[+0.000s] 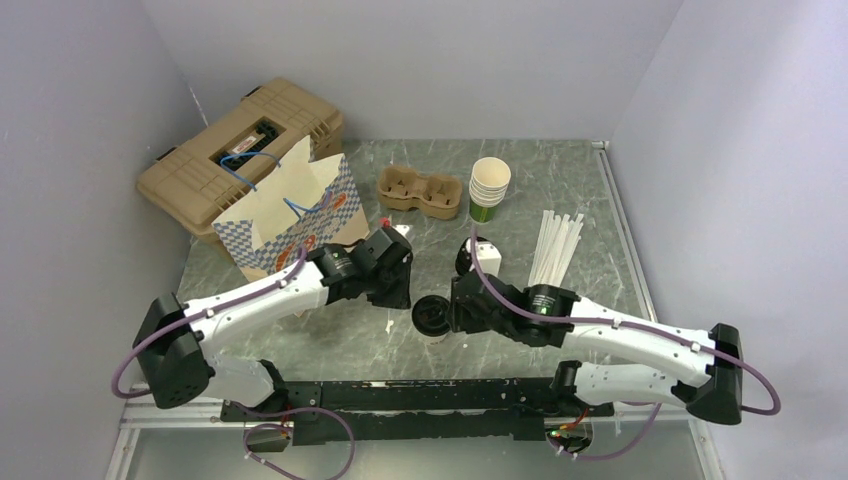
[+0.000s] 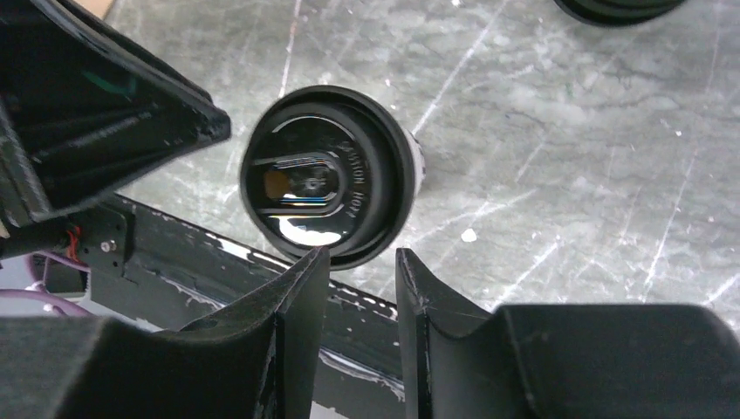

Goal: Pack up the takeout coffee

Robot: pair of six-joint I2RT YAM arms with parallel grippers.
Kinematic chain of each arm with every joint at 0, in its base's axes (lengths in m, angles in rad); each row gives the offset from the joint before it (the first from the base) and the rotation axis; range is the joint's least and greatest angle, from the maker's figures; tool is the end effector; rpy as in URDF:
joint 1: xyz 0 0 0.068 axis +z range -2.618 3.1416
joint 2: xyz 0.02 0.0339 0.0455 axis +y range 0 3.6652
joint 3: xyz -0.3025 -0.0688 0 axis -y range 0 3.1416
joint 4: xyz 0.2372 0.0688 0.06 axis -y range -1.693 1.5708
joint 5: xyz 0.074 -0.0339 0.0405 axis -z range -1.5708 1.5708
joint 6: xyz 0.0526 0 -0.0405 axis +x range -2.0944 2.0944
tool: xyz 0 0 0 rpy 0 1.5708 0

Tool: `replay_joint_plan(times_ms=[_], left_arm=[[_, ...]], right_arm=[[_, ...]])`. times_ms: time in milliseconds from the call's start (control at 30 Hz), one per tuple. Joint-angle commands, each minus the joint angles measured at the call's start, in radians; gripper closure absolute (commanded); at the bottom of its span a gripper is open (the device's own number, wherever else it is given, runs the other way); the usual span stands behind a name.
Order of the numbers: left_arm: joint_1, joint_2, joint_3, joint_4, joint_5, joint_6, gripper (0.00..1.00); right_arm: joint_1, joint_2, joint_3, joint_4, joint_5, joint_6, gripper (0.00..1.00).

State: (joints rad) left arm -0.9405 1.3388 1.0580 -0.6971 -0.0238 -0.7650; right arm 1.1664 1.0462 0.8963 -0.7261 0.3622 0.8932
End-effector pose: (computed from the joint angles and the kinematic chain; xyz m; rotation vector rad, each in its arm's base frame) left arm 0.1576 -0.2139 0.2948 0.2245 2.6627 -0.5938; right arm 0.0922 0.1681 0.3046 -0.1716 2.4330 0.5259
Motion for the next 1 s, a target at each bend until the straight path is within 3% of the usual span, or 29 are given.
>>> replay_joint_plan(times_ms=[0,133,333,967], left_arm=[[-0.004,0.034,0.073,0.030,-0.042,0.056,0.68],[0.002,0.057,0.112,0.025,-0.072,0.084,0.57],[0.008,0.091,0.159,0.047,-0.056,0.123,0.49],[0.031,0.134,0.158,0.097,0.055,0.214,0.49]], right_arm=[[-0.002,-0.070,-0.067,-0.040,0.022,0.057,0.64],[-0.002,-0.131,-0.126,-0.036,0.008,0.087,0.66],[-0.002,-0.172,-0.139,0.012,-0.024,0.104,0.64],[-0.001,-0.015,0.010,0.049,-0.006,0.163,0.64]])
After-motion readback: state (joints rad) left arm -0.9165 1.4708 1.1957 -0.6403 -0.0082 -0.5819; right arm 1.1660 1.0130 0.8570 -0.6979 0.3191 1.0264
